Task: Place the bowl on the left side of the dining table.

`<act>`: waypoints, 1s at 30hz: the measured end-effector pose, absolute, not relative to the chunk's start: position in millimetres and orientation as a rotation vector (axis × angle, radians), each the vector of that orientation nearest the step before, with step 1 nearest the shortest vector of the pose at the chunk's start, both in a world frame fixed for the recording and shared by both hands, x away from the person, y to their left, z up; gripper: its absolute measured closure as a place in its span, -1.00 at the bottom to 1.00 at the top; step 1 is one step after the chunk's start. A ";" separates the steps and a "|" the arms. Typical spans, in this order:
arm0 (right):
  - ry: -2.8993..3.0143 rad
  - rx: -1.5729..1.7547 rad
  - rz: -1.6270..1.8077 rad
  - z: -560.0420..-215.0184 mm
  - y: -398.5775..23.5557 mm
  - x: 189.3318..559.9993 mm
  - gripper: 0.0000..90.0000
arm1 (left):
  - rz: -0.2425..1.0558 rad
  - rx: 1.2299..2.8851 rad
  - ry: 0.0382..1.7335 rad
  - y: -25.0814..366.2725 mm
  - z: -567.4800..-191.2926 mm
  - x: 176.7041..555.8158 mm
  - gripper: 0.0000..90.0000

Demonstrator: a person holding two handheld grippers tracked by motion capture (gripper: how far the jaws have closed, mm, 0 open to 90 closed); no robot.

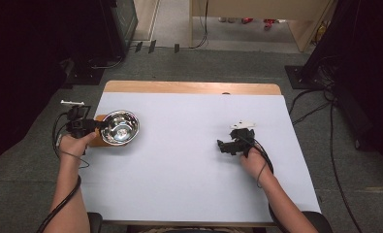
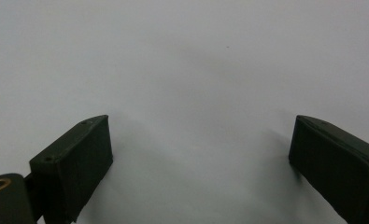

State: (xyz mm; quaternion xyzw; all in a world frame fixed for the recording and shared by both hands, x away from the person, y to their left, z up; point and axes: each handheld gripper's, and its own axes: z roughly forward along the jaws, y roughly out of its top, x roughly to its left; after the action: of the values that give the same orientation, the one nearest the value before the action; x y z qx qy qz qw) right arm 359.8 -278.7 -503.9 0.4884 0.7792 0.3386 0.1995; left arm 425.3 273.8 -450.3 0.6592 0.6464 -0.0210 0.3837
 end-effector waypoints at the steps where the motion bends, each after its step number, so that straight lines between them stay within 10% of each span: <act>1: 2.178 1.367 0.946 -503.9 -278.7 359.8 -0.87 | -0.048 1.680 1.654 274.9 -450.7 425.2 0.87; 30: 2.179 1.366 0.947 -503.9 -278.7 359.8 -0.87 | -0.045 1.605 1.707 295.8 -457.5 424.6 0.88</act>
State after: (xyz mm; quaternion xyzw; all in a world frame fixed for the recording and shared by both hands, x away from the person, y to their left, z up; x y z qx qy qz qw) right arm 359.8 -278.7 -503.9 0.4884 0.7791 0.3387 0.1994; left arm 424.6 295.8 -457.5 0.6312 0.6712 -0.0176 0.3883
